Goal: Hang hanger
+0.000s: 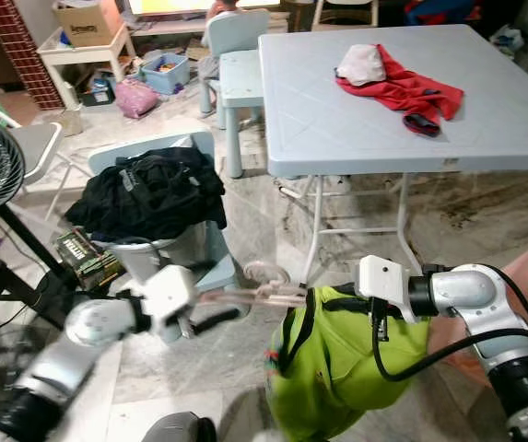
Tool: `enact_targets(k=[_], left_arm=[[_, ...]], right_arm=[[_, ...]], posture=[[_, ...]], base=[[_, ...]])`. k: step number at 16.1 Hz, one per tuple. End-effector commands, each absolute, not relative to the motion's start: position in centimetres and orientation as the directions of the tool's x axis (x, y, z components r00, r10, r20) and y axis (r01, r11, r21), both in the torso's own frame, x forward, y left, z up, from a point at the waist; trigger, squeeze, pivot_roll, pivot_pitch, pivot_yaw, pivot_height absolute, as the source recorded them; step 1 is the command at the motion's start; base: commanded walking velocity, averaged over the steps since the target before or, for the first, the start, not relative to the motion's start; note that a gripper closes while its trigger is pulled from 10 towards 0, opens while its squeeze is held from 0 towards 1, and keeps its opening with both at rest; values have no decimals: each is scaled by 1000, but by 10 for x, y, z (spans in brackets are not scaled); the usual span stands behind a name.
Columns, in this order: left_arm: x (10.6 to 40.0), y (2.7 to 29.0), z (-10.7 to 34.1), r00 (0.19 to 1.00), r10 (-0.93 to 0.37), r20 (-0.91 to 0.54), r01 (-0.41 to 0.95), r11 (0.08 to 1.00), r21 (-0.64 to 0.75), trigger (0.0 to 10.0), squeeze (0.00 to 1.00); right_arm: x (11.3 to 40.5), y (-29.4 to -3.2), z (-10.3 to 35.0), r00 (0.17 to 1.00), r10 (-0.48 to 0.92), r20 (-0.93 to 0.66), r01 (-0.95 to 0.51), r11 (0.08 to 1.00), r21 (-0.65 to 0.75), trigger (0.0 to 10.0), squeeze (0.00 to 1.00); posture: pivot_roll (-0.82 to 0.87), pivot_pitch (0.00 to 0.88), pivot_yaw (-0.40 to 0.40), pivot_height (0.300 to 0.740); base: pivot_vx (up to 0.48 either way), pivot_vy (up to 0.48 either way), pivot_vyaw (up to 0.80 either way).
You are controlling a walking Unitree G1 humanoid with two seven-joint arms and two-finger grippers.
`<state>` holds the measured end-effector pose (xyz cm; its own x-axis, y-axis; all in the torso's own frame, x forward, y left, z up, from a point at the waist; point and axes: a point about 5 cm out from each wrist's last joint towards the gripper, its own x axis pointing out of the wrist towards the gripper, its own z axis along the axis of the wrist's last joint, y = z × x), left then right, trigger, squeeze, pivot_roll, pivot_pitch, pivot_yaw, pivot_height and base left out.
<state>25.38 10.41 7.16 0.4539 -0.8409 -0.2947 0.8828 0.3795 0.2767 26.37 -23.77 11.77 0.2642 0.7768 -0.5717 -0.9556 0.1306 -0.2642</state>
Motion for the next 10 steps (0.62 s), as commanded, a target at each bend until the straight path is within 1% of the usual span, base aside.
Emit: enact_targets(k=[1, 2, 3, 4, 7, 9, 10], left_arm=[[257, 104, 74, 429, -850, -306, 894, 352, 277, 10000, 0], [257, 104, 73, 394, -859, -326, 909, 314, 273, 10000, 0], [260, 107, 73, 385, -861, -332, 915, 307, 264, 4000, 0], [263, 109, 74, 384, -859, -339, 913, 299, 276, 0, 0], [271, 116, 74, 352, -851, -389, 926, 256, 278, 0, 0], [278, 124, 74, 328, -840, -431, 935, 223, 277, 0, 0], [284, 128, 76, 329, -832, -446, 935, 220, 280, 0, 0]], right_arm=[[269, -236, 130, 254, 791, -556, -950, 96, -297, 10000, 0], [270, -231, 132, 233, 800, -554, -952, 71, -298, 10000, 0], [270, -229, 133, 214, 803, -556, -952, 45, -302, 10000, 0], [273, -228, 133, 215, 805, -552, -951, 45, -306, 10000, 0], [278, -226, 136, 198, 808, -554, -947, 12, -322, 10000, 0], [287, -226, 145, 191, 806, -560, -941, -13, -338, 10000, 0], [293, -227, 151, 195, 800, -567, -936, -21, -351, 10000, 0]], posture=[[-29, 0, 46, 740], [-33, 0, 50, 740], [-33, 0, 50, 740], [-34, 0, 51, 740], [-34, 0, 52, 740], [-38, 0, 54, 740], [-39, 0, 54, 740]], base=[[0, 0, 0], [0, 0, 0], [0, 0, 0], [0, 0, 0], [0, 0, 0], [0, 0, 0], [0, 0, 0]])
